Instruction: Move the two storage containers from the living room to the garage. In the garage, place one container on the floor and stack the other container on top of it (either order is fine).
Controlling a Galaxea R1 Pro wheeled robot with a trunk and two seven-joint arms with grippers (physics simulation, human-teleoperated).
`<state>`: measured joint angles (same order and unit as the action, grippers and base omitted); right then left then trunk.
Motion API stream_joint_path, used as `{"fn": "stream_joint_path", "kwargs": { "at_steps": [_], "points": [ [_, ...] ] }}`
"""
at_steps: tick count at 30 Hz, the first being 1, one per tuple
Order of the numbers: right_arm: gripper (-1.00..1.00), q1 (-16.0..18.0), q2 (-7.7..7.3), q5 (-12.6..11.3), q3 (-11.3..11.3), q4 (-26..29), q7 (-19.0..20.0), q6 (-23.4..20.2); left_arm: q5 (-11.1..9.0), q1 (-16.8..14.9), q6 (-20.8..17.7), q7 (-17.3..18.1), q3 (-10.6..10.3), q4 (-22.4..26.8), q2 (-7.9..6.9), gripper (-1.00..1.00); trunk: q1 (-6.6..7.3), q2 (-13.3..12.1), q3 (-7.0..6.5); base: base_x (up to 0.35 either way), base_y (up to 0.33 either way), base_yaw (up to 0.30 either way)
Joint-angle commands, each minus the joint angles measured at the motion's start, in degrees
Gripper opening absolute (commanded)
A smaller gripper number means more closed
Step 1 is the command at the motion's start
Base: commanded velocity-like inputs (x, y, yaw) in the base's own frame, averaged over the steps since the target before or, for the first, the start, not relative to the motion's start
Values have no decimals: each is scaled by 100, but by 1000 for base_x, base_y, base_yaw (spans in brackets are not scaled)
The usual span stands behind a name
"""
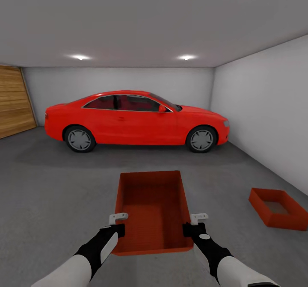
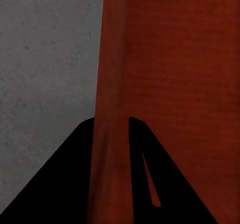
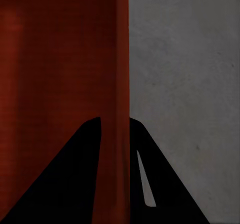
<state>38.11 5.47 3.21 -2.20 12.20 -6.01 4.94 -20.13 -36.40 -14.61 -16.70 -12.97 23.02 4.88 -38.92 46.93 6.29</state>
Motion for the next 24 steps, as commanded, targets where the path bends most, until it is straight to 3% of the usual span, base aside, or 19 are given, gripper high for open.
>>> {"fn": "stream_joint_path", "kwargs": {
  "at_steps": [1, 7, 24],
  "points": [
    [-100, 3, -6, 22, 123, -16, -255, 16, 157, -8, 60, -114, 365, 27, -400, -100, -4, 6, 9, 322, 0, 0],
    [-100, 3, -4, 22, 123, -16, -259, 16, 155, -8, 56, -114, 365, 27, -399, -100, -4, 6, 9, 322, 0, -117],
    [-100, 3, -2, 22, 123, -16, -260, 16, 150, -8, 55, -114, 365, 27, -396, -100, -4, 6, 9, 322, 0, -276]
  ]
}}
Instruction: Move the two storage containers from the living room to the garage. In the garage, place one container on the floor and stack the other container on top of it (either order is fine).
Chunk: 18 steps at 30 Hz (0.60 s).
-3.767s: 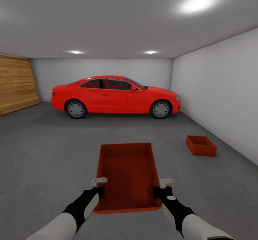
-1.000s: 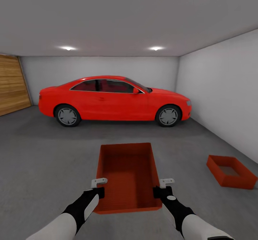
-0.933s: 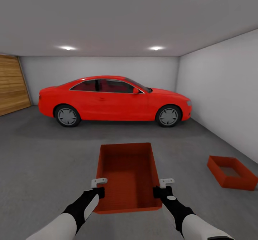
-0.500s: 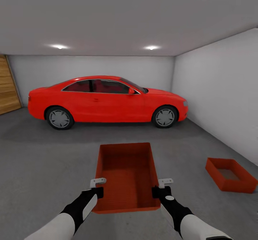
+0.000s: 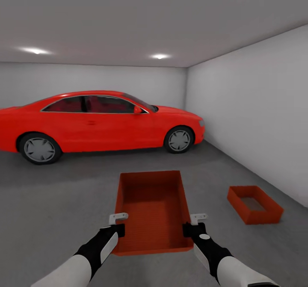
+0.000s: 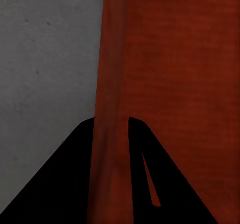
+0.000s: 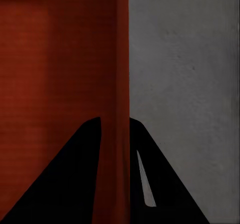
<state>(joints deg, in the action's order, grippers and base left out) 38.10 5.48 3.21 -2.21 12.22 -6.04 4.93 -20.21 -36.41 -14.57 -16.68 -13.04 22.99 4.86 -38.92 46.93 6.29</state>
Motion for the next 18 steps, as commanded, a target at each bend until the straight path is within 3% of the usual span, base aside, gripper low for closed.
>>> {"fn": "stream_joint_path", "kwargs": {
  "at_steps": [1, 18],
  "points": [
    [-100, 4, -3, 22, 124, -18, -257, 17, 158, -6, 51, -116, 373, 30, -396, -100, -4, 6, 9, 322, 0, -284],
    [-100, 4, -3, 23, 124, -18, -257, 17, 158, -6, 51, -116, 373, 30, -395, -100, -4, 6, 9, 322, 0, -284]
  ]
}}
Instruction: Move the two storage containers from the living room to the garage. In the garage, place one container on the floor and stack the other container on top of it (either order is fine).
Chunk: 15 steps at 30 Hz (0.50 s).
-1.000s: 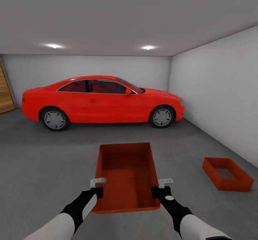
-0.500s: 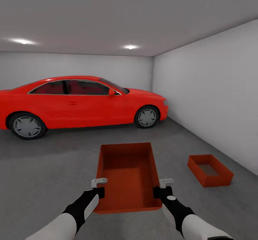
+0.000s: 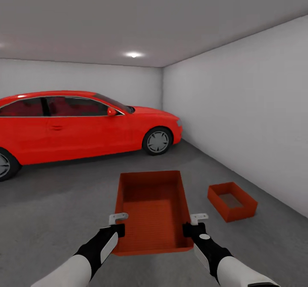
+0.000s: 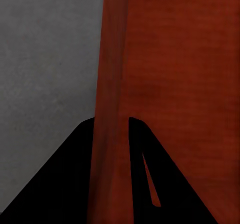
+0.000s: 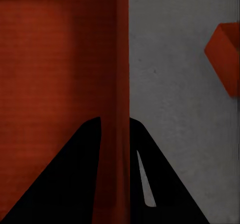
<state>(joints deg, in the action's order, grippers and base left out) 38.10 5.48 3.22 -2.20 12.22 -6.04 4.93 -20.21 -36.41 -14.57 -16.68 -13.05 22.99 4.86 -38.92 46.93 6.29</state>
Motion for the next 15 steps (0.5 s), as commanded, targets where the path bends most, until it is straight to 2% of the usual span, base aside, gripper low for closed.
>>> {"fn": "stream_joint_path", "kwargs": {
  "at_steps": [1, 7, 15],
  "points": [
    [-100, 4, -3, 22, 123, -18, -257, 17, 158, -6, 51, -116, 373, 30, -396, -100, -4, 6, 9, 323, 0, -284],
    [-100, 4, -7, 21, 123, -18, -263, 17, 158, -6, 51, -111, 373, 30, -398, -100, -4, 6, 9, 323, 76, -284],
    [-100, 4, -11, 20, 123, -18, -266, 17, 158, -6, 51, -107, 373, 30, -393, -100, -4, 6, 9, 323, 143, -284]
  ]
}}
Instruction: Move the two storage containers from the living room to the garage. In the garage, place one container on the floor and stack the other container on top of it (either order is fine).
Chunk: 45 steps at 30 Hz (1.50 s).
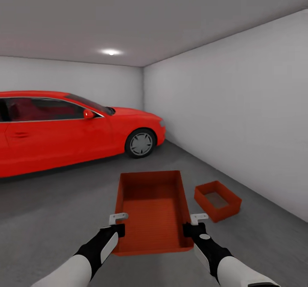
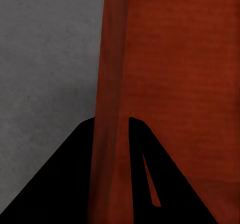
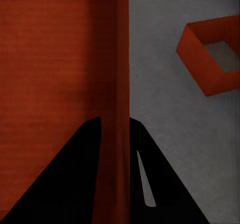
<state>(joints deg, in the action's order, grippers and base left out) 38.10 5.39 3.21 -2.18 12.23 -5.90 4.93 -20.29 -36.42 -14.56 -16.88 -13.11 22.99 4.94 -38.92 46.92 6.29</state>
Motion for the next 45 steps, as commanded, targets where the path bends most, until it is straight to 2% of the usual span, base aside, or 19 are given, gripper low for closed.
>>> {"fn": "stream_joint_path", "kwargs": {
  "at_steps": [1, 45],
  "points": [
    [-100, 5, -3, 22, 121, -19, -280, 17, 166, -6, 50, -87, 380, 30, -400, -100, -5, 7, 9, 323, 161, -284],
    [-100, 5, -3, 22, 121, -19, -280, 17, 166, -6, 50, -87, 380, 30, -407, -100, -5, 7, 9, 323, 165, -284]
  ]
}}
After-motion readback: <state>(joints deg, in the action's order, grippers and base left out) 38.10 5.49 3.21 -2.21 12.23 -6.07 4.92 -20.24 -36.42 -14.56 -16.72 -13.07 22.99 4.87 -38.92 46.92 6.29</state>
